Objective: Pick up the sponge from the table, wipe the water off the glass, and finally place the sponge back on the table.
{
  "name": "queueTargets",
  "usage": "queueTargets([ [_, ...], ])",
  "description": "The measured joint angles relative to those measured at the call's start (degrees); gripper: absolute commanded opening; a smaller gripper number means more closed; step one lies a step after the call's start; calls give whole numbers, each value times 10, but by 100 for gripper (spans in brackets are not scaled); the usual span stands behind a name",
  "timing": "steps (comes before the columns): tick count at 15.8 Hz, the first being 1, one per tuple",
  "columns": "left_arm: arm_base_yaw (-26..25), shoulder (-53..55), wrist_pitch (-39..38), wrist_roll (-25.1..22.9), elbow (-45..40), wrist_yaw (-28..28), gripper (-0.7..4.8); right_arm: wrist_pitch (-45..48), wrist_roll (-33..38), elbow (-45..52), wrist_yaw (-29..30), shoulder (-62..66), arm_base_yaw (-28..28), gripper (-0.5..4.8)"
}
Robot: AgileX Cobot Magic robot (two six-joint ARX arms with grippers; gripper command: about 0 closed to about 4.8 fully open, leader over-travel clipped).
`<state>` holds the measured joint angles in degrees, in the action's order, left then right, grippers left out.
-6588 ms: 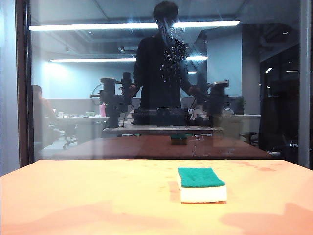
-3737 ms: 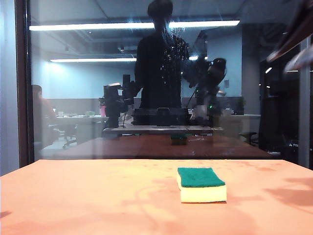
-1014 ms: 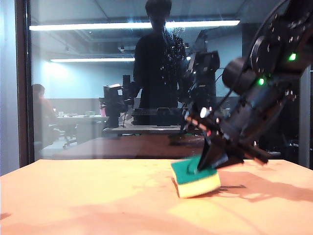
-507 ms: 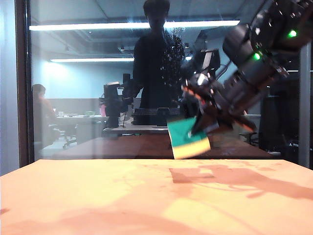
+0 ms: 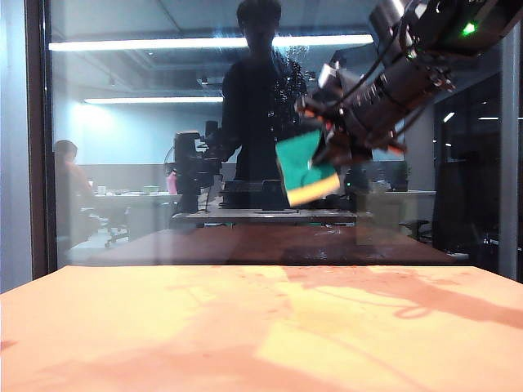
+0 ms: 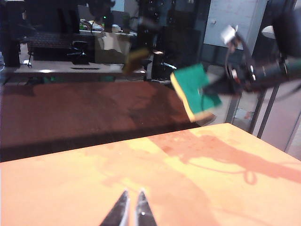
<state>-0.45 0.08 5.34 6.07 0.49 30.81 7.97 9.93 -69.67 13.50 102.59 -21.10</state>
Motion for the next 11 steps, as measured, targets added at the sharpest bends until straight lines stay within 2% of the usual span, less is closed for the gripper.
queueTargets([
  [5,0,0,0,0,0,0,24,117,-25,-34,-4,0,40,-9],
  [11,0,0,-8,0,0,0,24,142,-70,-139,29,14,57,-9],
])
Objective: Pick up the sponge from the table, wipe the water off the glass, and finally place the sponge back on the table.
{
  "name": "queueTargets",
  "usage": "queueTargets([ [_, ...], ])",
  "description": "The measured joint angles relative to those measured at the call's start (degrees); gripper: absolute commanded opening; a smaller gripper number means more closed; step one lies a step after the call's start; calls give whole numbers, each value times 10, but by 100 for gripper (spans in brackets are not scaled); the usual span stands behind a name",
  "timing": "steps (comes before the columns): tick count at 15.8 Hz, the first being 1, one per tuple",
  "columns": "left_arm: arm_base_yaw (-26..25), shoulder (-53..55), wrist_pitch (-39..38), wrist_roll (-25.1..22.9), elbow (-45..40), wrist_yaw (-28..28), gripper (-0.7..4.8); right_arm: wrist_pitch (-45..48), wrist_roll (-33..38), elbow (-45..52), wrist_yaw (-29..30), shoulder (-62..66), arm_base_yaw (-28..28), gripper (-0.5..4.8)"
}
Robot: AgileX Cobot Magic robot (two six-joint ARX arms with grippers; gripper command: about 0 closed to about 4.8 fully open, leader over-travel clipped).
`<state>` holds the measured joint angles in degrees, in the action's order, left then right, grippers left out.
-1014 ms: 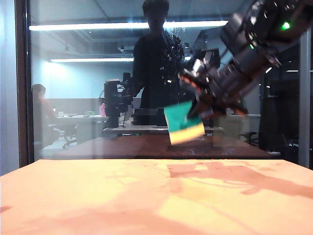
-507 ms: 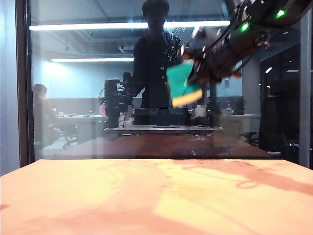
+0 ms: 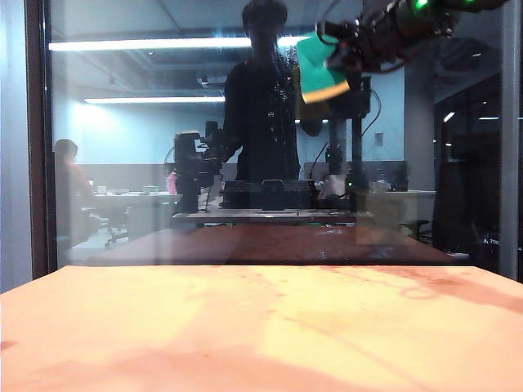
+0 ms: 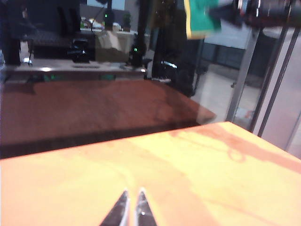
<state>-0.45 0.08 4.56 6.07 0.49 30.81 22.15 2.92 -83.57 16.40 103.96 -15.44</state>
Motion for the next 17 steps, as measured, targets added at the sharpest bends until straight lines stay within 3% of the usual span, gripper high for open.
queueTargets([
  [8,0,0,-9,0,0,0,24,-38,0,-237,25,127,9,-9],
  [12,0,0,-9,0,0,0,24,-85,0,-283,29,149,14,-9],
  [17,0,0,-9,0,0,0,24,-265,-50,-283,28,153,17,-9],
])
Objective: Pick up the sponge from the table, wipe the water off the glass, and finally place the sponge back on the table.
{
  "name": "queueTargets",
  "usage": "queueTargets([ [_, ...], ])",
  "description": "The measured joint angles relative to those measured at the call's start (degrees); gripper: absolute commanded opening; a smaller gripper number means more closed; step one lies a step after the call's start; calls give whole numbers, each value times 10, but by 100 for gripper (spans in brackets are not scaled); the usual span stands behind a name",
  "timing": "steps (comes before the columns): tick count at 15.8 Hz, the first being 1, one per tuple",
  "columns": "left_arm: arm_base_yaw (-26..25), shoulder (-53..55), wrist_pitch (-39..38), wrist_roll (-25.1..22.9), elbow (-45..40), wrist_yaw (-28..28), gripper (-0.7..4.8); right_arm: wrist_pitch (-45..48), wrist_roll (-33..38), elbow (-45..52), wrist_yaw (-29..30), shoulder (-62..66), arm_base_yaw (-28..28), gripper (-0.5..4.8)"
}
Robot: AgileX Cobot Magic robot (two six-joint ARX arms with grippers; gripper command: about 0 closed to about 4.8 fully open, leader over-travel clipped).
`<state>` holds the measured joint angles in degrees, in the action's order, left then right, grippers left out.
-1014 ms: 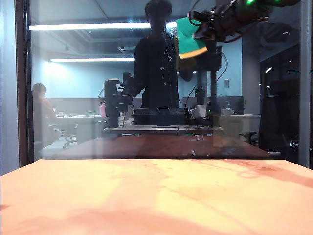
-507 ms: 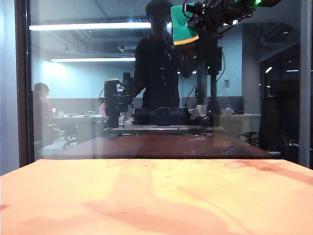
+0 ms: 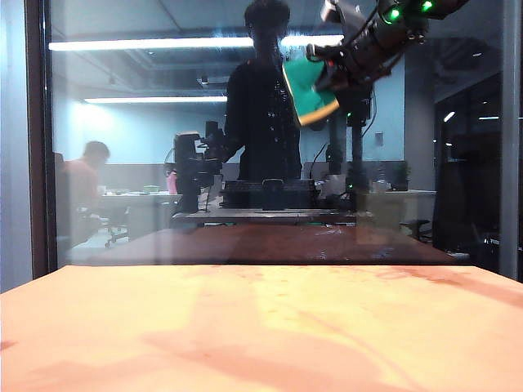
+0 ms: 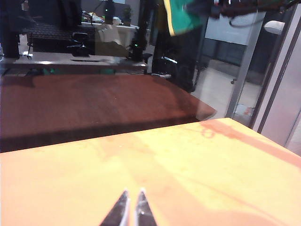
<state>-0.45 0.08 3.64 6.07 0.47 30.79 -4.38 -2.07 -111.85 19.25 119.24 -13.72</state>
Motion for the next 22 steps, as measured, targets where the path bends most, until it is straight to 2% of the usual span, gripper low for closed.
queueTargets([
  [4,0,0,0,0,0,0,24,-57,-10,0,0,9,7,-9],
  [9,0,0,-1,0,0,0,24,61,-10,-1,2,3,7,-9],
  [13,0,0,0,0,0,0,24,110,-10,-31,5,4,7,-9],
  [18,0,0,-1,0,0,-8,24,139,-10,-71,3,2,7,-9],
  [22,0,0,-1,0,0,-14,24,106,-10,-72,17,12,7,-9],
])
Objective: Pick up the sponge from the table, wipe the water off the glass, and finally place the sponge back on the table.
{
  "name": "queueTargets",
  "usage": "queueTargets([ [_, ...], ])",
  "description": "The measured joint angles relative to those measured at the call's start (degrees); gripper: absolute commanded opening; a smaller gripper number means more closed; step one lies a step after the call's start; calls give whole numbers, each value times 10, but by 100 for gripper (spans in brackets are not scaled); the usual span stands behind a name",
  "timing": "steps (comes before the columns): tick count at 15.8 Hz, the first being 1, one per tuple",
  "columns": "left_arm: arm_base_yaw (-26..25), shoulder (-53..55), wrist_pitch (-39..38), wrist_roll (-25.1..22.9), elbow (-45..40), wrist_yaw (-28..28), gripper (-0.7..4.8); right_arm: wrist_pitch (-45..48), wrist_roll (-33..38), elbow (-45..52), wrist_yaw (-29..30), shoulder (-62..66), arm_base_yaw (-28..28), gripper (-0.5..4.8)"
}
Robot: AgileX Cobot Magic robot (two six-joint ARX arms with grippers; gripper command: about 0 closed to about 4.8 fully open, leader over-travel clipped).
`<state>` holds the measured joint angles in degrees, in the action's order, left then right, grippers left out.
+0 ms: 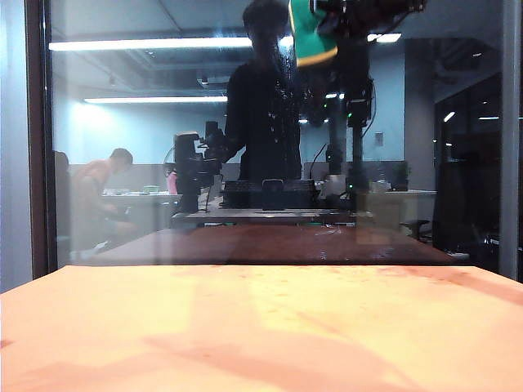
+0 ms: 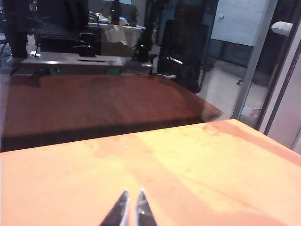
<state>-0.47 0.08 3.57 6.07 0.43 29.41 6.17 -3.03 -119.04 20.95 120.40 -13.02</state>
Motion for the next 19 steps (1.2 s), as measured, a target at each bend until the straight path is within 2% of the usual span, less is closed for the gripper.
queueTargets([
  [3,0,0,0,0,0,0,24,-81,-2,0,17,23,0,-9],
  [9,0,1,-2,0,0,-1,24,-237,-30,1,2,76,0,-9],
  [14,0,1,-2,0,0,-1,24,-244,-33,-16,-2,85,0,-9],
  [19,0,1,-2,0,0,-1,24,-271,-25,-141,-5,84,-5,-9],
])
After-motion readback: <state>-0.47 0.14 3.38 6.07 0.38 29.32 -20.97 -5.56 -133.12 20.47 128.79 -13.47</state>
